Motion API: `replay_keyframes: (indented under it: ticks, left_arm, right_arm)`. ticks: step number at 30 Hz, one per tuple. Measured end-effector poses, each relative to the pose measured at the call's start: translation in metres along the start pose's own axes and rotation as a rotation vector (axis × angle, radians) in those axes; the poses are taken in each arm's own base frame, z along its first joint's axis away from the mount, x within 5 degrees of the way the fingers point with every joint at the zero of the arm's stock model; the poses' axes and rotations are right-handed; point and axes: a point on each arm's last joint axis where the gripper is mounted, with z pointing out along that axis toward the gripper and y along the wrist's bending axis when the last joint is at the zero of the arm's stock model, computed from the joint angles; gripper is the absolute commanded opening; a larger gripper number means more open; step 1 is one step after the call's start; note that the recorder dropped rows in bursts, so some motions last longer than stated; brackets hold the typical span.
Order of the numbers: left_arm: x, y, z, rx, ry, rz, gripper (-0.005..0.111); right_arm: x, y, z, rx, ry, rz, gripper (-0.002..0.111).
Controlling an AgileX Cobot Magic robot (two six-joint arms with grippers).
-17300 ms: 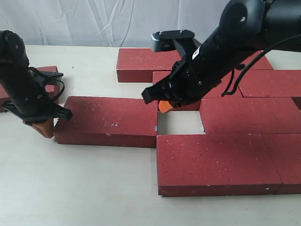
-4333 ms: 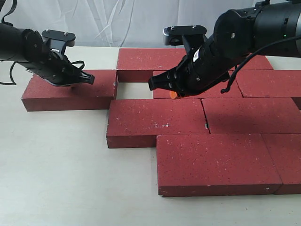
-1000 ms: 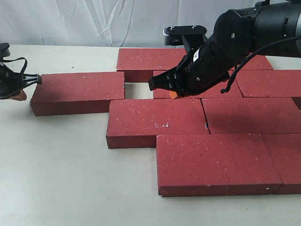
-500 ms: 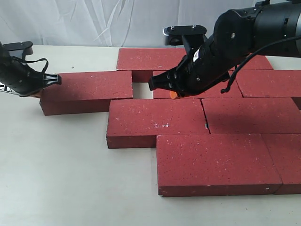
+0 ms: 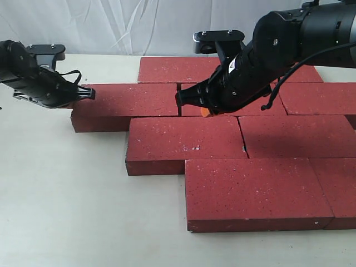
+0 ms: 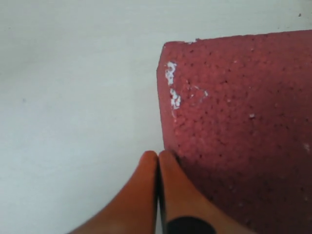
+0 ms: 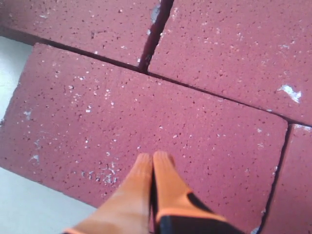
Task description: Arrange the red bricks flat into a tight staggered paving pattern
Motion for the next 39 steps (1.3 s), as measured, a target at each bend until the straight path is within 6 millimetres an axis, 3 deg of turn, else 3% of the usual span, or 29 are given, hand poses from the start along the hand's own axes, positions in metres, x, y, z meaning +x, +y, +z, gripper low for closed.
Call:
replay_keyframes:
  ticks: [5,26,31,39]
  left_arm:
    - [-0.001,-0.010,0.001,0.011,-0.020,0.026,0.000]
    - [0.001,-0.005,0.000,-0.034,0.007,0.191,0.000]
    - [-0.005,0.006,-0.009,-0.050,-0.016,0.166,0.000]
    - [-0.012,0.006,-0.032,-0.048,-0.024,0.147,0.000]
  right_arm:
    - [0.000,0.000,0.000,0.000,-0.002,0.000,-0.001]
    - [-0.001,0.000,0.000,-0.001,-0.007,0.000,-0.001]
    - [-0.001,0.000,0.000,-0.001,-0.007,0.000,-0.001]
    - [-0.001,0.000,0.000,-0.001,-0.007,0.000,-0.001]
